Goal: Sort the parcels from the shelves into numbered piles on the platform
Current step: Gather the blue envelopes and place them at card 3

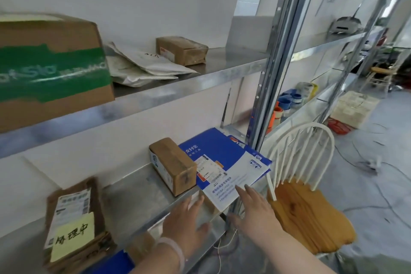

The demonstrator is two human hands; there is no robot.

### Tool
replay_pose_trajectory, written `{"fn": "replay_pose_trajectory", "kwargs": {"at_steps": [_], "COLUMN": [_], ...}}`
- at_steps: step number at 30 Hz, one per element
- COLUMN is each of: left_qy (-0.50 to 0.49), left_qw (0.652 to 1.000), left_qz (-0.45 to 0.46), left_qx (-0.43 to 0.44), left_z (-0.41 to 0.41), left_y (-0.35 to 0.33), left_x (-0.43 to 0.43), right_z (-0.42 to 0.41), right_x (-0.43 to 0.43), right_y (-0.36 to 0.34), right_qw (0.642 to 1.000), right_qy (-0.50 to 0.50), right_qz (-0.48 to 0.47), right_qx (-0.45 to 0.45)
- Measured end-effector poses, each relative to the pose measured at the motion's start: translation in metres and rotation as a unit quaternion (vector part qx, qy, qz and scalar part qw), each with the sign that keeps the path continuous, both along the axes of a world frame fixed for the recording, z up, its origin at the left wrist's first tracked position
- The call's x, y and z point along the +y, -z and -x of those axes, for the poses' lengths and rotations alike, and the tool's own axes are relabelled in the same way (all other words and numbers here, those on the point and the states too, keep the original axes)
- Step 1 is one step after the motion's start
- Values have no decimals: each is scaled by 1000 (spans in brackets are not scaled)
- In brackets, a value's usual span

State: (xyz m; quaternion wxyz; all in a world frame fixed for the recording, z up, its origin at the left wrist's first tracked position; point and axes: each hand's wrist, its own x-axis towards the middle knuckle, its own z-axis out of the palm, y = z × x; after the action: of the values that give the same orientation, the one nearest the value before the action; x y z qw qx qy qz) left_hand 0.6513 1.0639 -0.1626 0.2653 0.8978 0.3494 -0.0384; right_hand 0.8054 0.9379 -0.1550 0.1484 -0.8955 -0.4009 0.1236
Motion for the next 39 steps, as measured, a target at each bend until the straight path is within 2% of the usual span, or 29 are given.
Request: {"fn": "replay_pose_trajectory", "kwargs": {"at_steps": [3,6,9,12,17,22,27,31,39], "left_qy": [-13,-86,-186,-234,-307,-326,-375,-395,-370], "left_qw": [1000,995,977,959,935,929,904,889,905], "left_qz": [-5,44,106,158,177,169,191,210,140], "left_qx": [3,7,-6,-31,-36,-41,-68,-97,-154], "left_z": [-41,-81,-111,-137,-164,-185,-193,-191,-192], "left_y": [12,30,52,55,57,59,62,61,51], "left_x": [10,19,26,25,22,21,31,33,23], "right_z": [-43,-98,-156,-207,-264,-286,-293,-297,-296], "right_x": [29,45,52,64,92,106,111,110,98], "right_y": [1,6,14,24,37,51,58,60,61], "right_qw": [1000,998,996,996,993,982,975,974,975], "right_qy": [-29,-53,-69,-66,-73,-80,-68,-62,-42], "right_qz": [-9,9,49,61,85,104,52,12,-75], "right_qx": [8,16,19,28,50,132,205,217,204]}}
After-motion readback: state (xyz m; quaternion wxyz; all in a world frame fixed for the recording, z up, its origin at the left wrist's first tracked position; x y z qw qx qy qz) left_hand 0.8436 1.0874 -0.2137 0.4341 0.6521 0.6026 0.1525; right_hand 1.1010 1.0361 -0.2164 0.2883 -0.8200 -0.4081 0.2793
